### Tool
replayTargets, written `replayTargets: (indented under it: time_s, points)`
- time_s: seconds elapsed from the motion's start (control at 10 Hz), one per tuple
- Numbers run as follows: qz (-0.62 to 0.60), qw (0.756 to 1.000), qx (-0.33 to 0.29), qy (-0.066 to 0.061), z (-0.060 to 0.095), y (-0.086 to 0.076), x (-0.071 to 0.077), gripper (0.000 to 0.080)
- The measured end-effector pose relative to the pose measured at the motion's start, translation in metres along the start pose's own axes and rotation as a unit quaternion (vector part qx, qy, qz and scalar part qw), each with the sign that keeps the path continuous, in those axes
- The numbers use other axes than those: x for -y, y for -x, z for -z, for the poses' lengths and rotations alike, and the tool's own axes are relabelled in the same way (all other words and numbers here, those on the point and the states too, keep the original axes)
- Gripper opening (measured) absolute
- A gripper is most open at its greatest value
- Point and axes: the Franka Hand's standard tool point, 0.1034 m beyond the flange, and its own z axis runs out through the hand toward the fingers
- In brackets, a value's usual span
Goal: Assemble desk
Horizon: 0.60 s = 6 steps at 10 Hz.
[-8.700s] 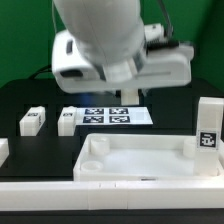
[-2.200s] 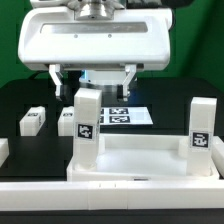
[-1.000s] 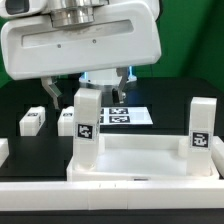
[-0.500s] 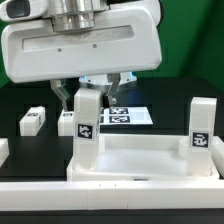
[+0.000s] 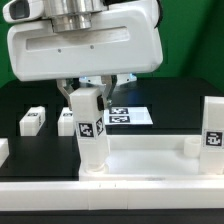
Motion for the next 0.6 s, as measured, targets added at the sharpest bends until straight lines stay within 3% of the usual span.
replayTargets:
  time_s: [0.1,0.3,0.6]
  points:
    - [-0.068,0.998,-0.002,0.001,-0.002,0.001,0.002,0.0288]
    - [-0.221,0.975,-0.002,-0.009,-0.003,-0.003,0.005,0.0289]
    - [-0.443,0.896,0.017,-0.029,-0.005,0.000,0.013,0.0291]
